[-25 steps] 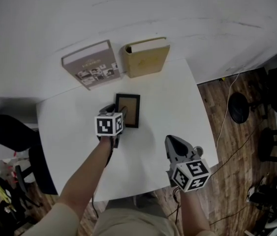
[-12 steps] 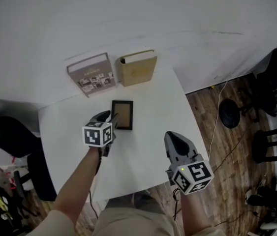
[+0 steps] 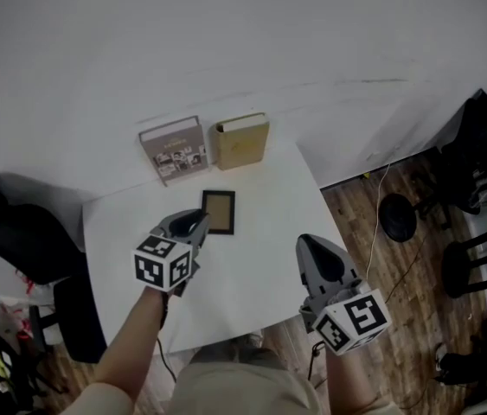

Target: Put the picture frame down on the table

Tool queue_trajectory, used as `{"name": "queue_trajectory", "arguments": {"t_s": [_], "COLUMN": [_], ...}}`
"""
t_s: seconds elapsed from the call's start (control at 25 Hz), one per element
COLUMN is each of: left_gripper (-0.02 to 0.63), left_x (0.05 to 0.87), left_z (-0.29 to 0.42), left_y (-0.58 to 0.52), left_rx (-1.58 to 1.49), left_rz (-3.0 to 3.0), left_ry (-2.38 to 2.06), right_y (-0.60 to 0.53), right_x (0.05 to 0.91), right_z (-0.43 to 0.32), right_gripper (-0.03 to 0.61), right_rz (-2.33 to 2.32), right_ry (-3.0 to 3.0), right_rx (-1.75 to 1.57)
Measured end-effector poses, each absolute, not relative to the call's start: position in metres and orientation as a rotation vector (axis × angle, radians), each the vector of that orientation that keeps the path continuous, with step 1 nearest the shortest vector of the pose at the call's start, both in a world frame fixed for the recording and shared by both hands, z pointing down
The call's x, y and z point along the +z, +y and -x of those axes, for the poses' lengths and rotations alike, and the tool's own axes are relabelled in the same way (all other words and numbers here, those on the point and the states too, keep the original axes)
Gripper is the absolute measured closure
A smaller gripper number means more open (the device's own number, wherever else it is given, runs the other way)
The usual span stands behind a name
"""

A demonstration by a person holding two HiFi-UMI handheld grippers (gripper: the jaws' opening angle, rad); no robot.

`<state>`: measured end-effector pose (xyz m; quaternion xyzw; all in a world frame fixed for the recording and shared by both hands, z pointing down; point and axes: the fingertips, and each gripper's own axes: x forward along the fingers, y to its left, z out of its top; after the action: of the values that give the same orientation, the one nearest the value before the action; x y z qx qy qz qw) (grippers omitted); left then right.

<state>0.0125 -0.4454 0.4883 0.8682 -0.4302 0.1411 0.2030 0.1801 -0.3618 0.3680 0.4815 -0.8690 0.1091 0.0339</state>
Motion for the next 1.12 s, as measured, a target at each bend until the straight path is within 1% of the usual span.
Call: {"name": "queue_trajectory", "arguments": {"t_s": [0.16,0.44,0.84,1.12], "left_gripper": [0.565,0.575,0.581,0.583], "left_x": [0.451,0.404,0.396,0.393], "left_z": [-0.009,0.004,0.016,0.030], "left_y": [-0.404,-0.348,-0.294,-0.286], "left_rx": [0.345,0.280,0.296,0.275], "left_rz": [-2.500,-2.585,-2.636,-2.620], "left_ry": [-1.235,-1.307,-1.299,-1.331], "right_y": [-0.333,-0.284,-0.251,-0.252], "right_x": [0.345,0.326,0.350,0.358], "right_z": [-0.178,-0.168,-0.146,-0.142], "right_gripper": [0.557,0.557,0.557,0.557], "right_rz": [-1.485,-1.402,-1.289,-1.281], "right_ry": [-2.705,-2.722,-2.697,-2.676], "right_rx": [0.289,0.186,0.225,0.259]}}
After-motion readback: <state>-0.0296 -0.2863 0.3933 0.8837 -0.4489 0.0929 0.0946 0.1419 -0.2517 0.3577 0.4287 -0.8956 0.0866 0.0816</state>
